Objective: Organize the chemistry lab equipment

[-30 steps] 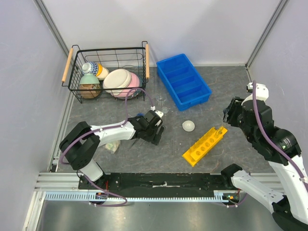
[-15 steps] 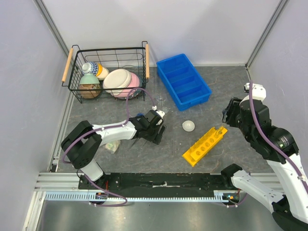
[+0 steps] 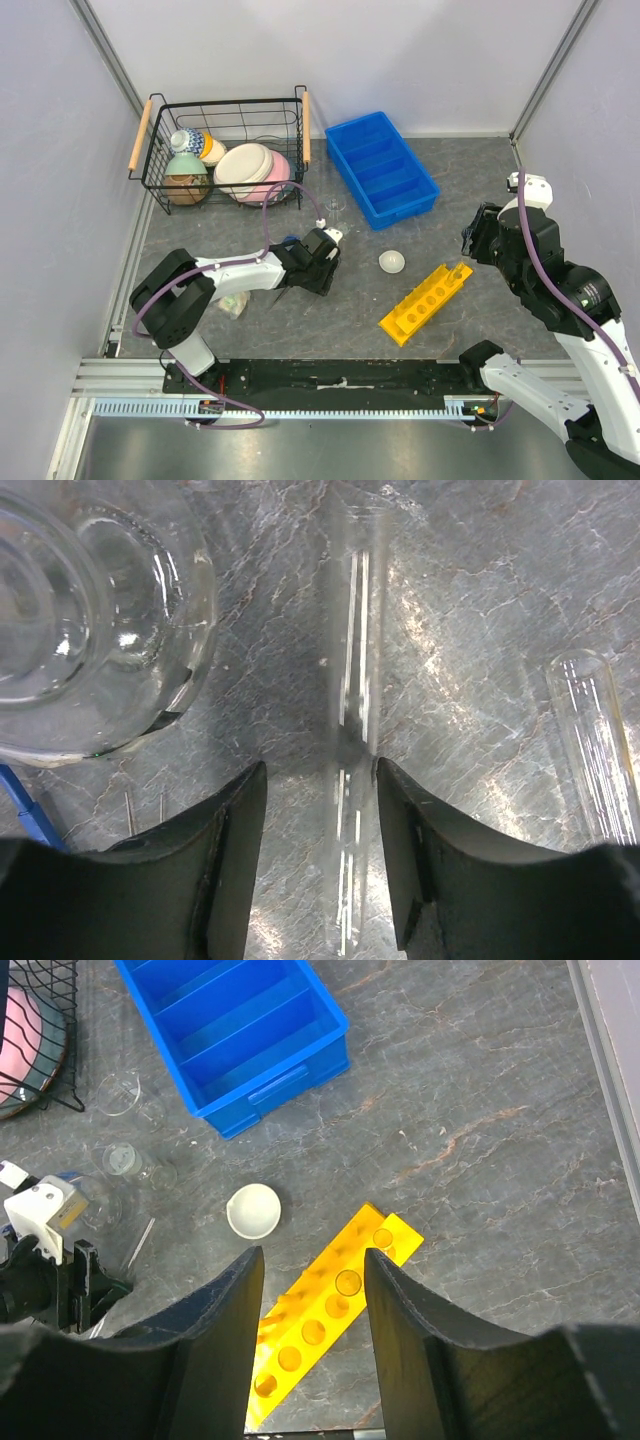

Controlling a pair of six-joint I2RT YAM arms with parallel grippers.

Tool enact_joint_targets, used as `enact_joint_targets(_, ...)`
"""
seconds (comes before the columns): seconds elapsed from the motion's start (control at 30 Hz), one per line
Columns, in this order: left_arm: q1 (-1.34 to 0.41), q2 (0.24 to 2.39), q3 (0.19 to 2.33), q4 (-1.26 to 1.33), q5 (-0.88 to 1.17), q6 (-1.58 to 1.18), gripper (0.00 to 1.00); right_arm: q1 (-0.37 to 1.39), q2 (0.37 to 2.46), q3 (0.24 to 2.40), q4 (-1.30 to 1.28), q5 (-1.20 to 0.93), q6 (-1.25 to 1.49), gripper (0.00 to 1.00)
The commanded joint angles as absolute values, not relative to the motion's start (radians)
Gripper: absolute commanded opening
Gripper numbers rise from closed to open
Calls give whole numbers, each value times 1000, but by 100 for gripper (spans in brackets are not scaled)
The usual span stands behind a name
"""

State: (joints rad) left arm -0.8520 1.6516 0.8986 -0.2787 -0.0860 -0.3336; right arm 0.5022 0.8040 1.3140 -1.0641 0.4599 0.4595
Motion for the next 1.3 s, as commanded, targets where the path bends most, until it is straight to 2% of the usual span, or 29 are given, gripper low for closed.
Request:
enact_joint_targets(0.0,-853,1692,868,-281,-97,-377,53,508,793,1319,-1060,446,471,52)
enact_joint_targets(0.2,-868,1700,858,-282,-101,-387,37,508,784,1313,-1066,439,482,51)
enact_joint_targets(0.33,-885,1703,853,-281,-104,-391,21,508,784,1304,-1066,436,486,51)
enact_joint_targets(0.5,-911,1694,854,-291,-115,-400,12,508,790,1299,-1065,425,489,51)
enact_joint_targets(0.6,-940,1658,867,-322,-117,-402,3,508,787,1302,-1066,402,488,51)
enact_joint_targets(0.77,-994,1536,913,-393,-66,-388,2,508,778,1313,-1074,347,473,51)
enact_joint_targets(0.93,-1000,1341,952,-410,130,-373,2,508,764,1296,-1077,194,442,52)
enact_joint_targets(1.27,-999,1163,1003,-347,454,-357,2,508,683,1220,-1046,-128,416,53)
